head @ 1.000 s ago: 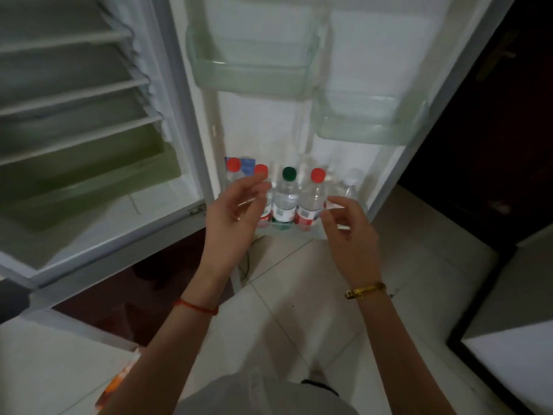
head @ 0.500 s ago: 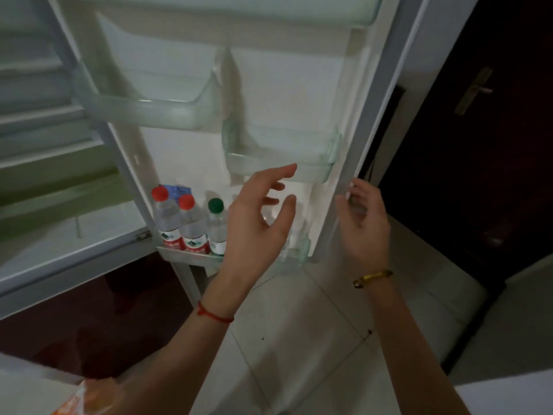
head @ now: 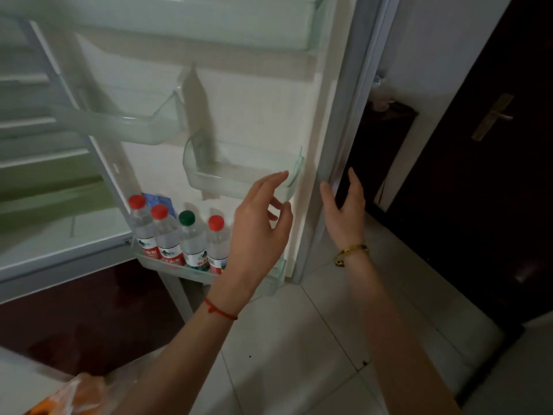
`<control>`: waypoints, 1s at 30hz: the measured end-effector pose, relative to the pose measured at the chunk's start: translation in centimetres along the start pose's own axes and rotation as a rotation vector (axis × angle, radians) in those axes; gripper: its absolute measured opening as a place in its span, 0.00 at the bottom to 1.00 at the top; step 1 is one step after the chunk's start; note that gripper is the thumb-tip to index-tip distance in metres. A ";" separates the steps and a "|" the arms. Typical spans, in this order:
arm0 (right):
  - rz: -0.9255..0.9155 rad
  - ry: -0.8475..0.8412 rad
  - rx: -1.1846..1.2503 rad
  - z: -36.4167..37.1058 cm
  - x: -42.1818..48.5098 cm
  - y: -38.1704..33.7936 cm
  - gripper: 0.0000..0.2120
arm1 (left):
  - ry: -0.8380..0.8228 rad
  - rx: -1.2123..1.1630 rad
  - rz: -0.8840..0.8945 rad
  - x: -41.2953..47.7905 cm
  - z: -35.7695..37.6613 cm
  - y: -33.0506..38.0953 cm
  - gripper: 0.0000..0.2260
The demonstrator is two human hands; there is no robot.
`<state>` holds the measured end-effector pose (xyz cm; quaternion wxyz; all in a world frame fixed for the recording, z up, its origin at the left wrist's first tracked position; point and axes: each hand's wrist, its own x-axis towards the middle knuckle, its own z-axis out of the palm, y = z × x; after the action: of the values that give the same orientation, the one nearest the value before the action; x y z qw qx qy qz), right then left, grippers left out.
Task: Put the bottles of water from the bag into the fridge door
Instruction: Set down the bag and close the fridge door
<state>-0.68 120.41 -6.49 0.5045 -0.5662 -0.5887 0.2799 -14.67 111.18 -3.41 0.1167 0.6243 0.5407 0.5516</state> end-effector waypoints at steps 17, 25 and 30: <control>0.048 -0.059 0.203 -0.4 -1.1 0.2 0.33 | 0.011 0.079 -0.021 -2.0 -0.7 0.7 0.19; -0.070 0.022 0.159 -0.1 -6.8 -0.8 0.32 | 0.077 -0.009 0.096 -6.0 -2.7 2.8 0.18; -0.119 0.096 0.171 0.5 -11.4 -1.0 0.31 | 0.047 -0.034 0.083 -8.4 -4.2 3.3 0.18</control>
<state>-3.23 109.54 -8.91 0.5943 -0.4978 -0.5705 0.2714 -14.69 101.23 -4.13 0.0918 0.6308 0.5076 0.5797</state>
